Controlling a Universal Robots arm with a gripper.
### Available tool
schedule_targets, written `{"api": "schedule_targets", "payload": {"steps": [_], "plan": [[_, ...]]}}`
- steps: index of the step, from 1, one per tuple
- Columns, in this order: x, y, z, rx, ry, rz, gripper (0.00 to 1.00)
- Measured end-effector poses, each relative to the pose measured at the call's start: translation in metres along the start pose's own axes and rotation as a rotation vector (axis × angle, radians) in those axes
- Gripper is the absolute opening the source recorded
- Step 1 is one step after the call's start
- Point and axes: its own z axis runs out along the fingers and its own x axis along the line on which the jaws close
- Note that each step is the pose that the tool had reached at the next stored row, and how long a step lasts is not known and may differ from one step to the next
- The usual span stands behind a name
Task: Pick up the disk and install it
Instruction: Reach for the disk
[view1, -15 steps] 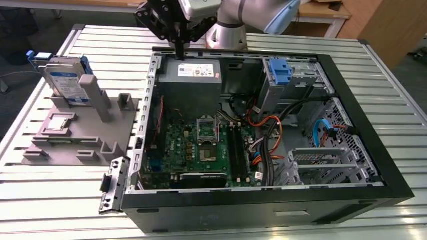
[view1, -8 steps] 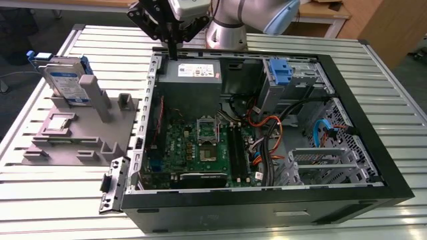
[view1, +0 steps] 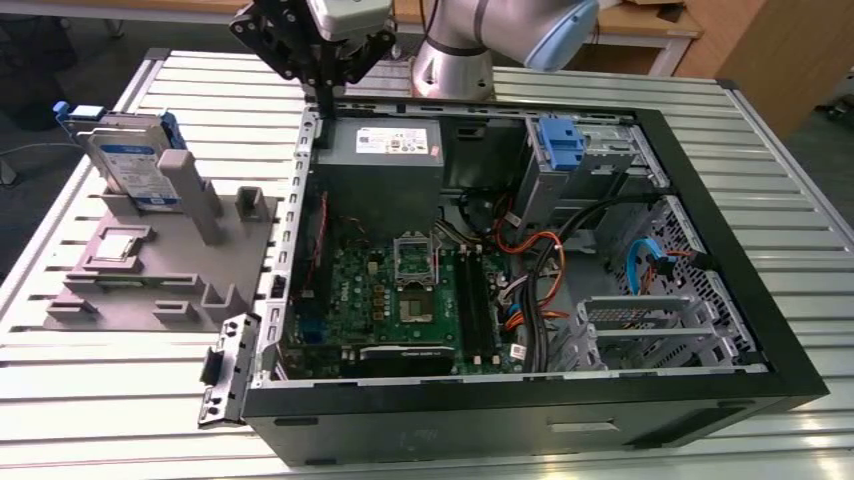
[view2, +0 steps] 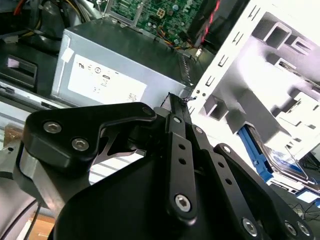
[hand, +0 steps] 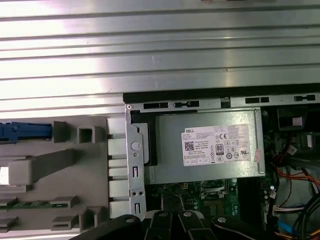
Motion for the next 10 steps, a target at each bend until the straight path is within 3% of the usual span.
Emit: {"api": "schedule_targets", "payload": {"steps": [10], "plan": [[0.0183, -0.0010, 0.0003, 0.0000, 0.0000, 0.000, 0.10]]}}
